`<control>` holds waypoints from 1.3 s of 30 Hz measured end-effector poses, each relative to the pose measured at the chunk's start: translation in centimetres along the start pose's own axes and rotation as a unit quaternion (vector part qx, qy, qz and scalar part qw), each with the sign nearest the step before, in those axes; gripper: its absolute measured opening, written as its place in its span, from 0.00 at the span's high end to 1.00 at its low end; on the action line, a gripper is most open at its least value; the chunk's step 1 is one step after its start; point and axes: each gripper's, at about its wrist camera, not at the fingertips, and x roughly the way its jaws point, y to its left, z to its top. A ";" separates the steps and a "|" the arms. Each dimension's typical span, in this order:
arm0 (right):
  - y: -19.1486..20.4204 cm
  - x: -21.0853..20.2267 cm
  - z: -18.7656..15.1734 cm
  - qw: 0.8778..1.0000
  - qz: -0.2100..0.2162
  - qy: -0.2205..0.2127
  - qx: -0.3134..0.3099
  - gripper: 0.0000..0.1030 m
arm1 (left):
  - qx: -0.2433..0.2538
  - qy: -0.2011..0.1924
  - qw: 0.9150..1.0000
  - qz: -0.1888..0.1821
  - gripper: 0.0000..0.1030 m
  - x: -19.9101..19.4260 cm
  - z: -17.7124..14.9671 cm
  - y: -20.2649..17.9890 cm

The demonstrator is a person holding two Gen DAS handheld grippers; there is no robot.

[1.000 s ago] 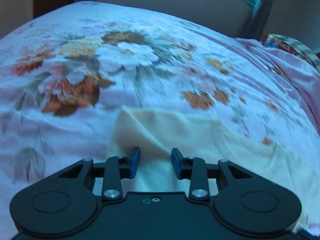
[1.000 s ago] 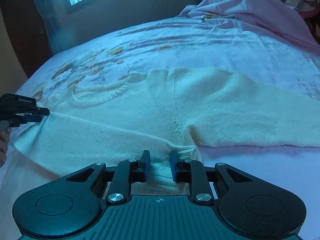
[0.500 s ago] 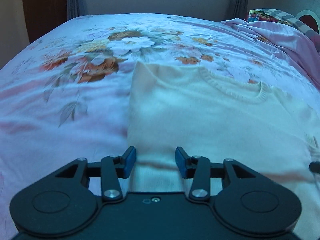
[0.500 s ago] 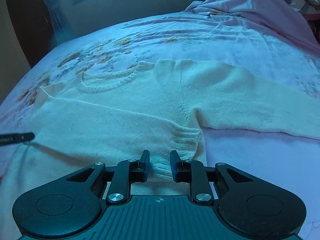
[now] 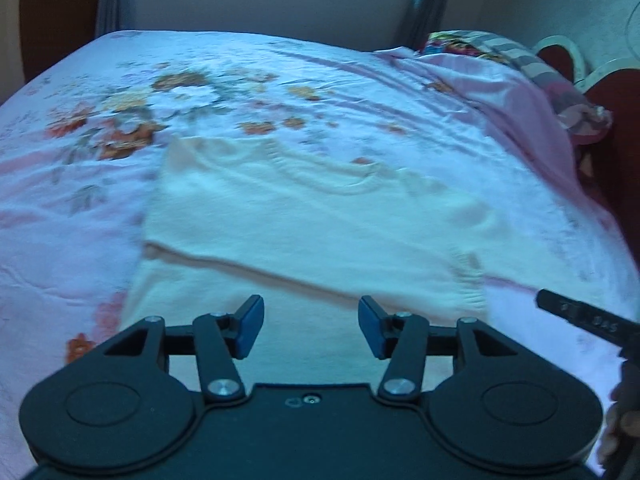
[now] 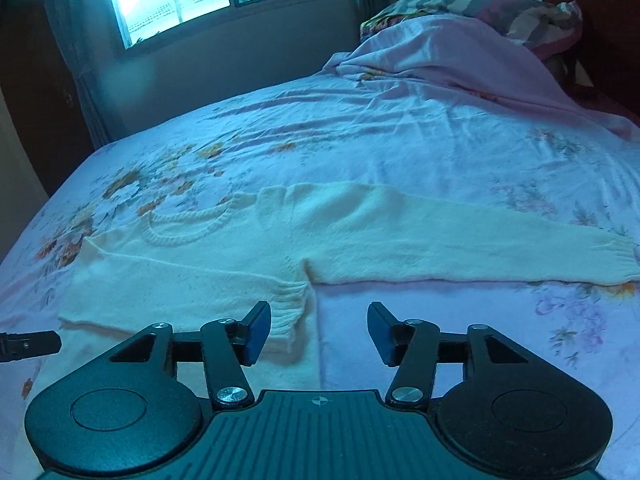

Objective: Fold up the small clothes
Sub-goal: 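Move the right gripper to the other sleeve's cuff and grasp it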

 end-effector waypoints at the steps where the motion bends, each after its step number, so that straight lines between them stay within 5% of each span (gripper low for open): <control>1: -0.9 -0.2 0.3 1.000 -0.005 -0.001 0.007 0.48 | 0.001 -0.007 1.000 -0.008 0.49 -0.1 0.2 -0.9; 4: -3.8 -0.8 0.7 0.999 -0.029 -0.004 0.027 0.48 | 0.017 -0.020 1.000 -0.010 0.41 0.4 0.5 -3.2; 19: -20.3 2.5 0.5 0.974 -0.151 0.033 0.168 0.48 | 0.015 0.005 0.999 0.028 0.41 9.1 0.7 -6.1; 29: -23.9 5.7 2.8 0.957 -0.183 0.018 0.226 0.49 | -0.009 0.021 0.998 0.051 0.42 13.3 1.7 -6.4; 31: -24.5 6.4 3.4 0.952 -0.189 0.007 0.240 0.59 | -0.003 0.025 0.998 0.054 0.42 13.8 1.5 -6.7; 32: -24.7 6.5 3.6 0.950 -0.192 0.002 0.245 0.84 | 0.001 0.028 0.998 0.058 0.42 14.0 1.3 -6.8; 33: -24.9 6.7 3.8 0.949 -0.190 0.000 0.253 0.96 | 0.003 0.028 0.998 0.061 0.42 14.1 1.2 -6.8; 39: -23.5 6.3 4.9 0.951 -0.164 -0.036 0.260 0.97 | 0.010 0.031 0.997 0.065 0.44 14.1 1.2 -6.6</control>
